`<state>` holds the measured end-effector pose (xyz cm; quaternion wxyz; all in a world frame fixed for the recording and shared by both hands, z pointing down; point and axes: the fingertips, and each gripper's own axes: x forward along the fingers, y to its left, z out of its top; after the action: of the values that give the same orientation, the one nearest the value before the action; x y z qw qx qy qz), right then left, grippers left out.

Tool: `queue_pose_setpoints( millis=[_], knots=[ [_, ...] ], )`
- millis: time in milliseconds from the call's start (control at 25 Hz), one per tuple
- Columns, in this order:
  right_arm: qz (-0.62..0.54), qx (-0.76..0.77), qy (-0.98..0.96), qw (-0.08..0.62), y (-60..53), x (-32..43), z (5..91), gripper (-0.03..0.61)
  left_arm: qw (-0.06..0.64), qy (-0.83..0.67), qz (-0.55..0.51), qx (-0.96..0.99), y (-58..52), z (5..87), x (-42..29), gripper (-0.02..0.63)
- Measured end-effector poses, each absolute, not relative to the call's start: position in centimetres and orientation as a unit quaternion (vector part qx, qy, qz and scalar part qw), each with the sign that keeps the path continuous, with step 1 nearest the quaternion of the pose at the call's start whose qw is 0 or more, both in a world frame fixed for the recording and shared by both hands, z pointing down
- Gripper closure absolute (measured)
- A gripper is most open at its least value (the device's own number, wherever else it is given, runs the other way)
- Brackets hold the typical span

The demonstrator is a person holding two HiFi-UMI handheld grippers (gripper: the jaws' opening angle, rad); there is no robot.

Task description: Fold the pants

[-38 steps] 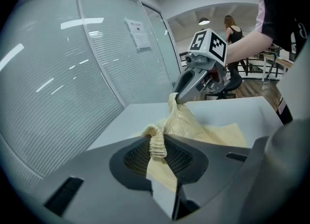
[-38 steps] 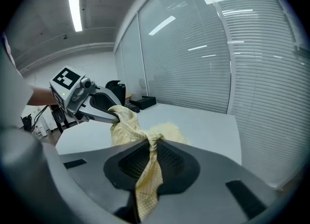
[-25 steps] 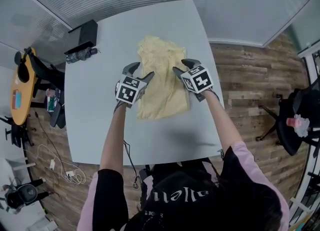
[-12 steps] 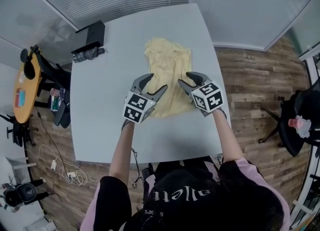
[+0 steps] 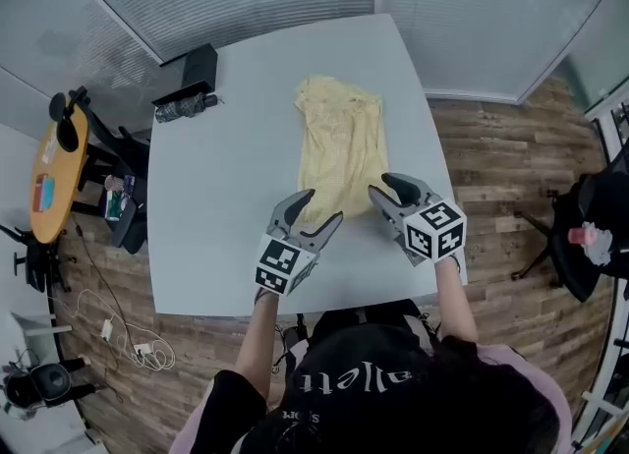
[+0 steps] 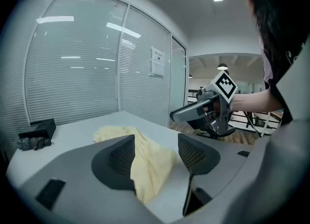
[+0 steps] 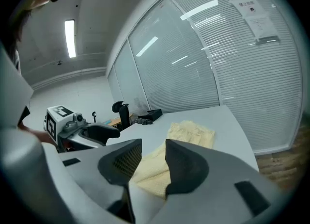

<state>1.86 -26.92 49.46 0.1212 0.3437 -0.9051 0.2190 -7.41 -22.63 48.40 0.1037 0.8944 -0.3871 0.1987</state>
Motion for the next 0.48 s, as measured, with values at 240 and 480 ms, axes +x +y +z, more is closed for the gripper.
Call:
queue_pose_setpoints(
  millis=[240, 480],
  knots=[
    [0.227, 0.359, -0.899, 0.106, -22.1, 1.6, 48.6, 0.428, 0.135, -0.384, 0.186, 0.894, -16.3, 49.4, -8.7, 0.327],
    [0.231, 0.358, -0.901, 0.083, -17.1, -0.3, 47.0, 0.439, 0.130, -0.392, 0.168, 0.895, -11.7, 48.3, -11.1, 0.384]
  ],
)
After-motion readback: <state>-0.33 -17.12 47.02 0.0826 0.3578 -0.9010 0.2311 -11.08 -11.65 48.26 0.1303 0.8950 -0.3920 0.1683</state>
